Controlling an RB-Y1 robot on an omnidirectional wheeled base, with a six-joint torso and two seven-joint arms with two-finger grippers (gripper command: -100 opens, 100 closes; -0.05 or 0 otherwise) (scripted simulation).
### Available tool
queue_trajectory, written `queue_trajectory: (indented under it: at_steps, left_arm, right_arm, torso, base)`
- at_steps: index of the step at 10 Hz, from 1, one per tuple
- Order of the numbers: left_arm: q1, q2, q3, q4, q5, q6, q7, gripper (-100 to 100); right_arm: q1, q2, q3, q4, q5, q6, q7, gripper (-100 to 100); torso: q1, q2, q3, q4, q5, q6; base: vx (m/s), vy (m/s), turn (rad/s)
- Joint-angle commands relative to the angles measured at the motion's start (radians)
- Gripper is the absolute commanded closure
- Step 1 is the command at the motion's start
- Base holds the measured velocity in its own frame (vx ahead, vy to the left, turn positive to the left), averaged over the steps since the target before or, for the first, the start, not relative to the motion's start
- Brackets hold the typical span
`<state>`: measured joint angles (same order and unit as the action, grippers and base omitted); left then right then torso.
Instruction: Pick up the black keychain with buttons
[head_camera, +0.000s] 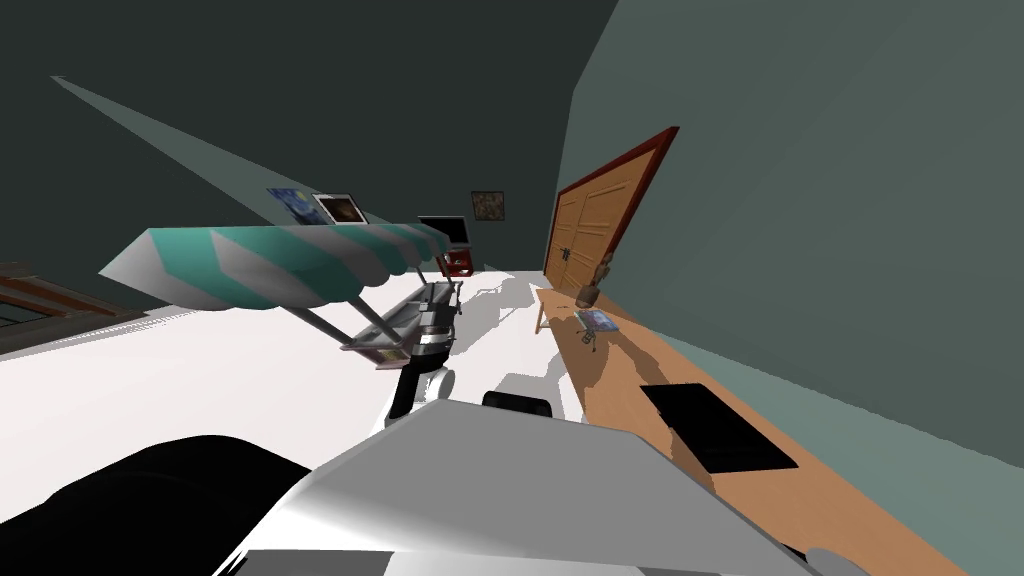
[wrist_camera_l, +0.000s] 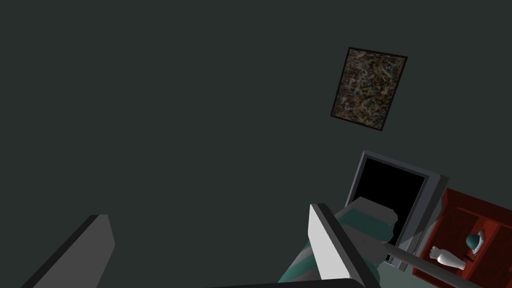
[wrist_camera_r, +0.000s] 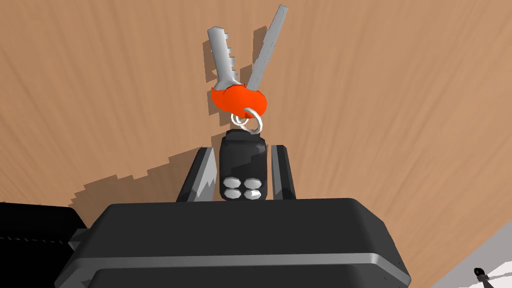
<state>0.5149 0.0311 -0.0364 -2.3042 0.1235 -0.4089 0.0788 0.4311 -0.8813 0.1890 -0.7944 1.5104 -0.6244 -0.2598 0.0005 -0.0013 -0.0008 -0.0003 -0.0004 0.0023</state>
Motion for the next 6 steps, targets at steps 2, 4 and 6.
queue_trajectory:
  at_steps: [2,4,6]
  left_arm:
    - [0.0,0.0,0.0,0.0,0.0,0.0,0.0,0]
    - [0.0,0.0,0.0,0.0,0.0,0.0,0.0,0]
    - [0.0,0.0,0.0,0.0,0.0,0.0,0.0,0]
  right_arm:
    - [0.014,-0.045,-0.015,-0.048,0.017,-0.036,-0.039,100]
    - [0.016,-0.058,-0.022,-0.057,0.021,-0.049,-0.047,100]
    - [0.014,-0.055,-0.023,-0.05,0.016,-0.05,-0.037,0]
  torso:
    - [0.001,0.0,0.0,0.0,0.0,0.0]
    - [0.004,0.0,0.0,0.0,0.001,0.0]
    - [0.001,0.0,0.0,0.0,0.0,0.0]
  base:
    - [-0.008,0.046,-0.051]
    - [-0.008,0.051,-0.051]
    - [-0.003,0.007,0.0]
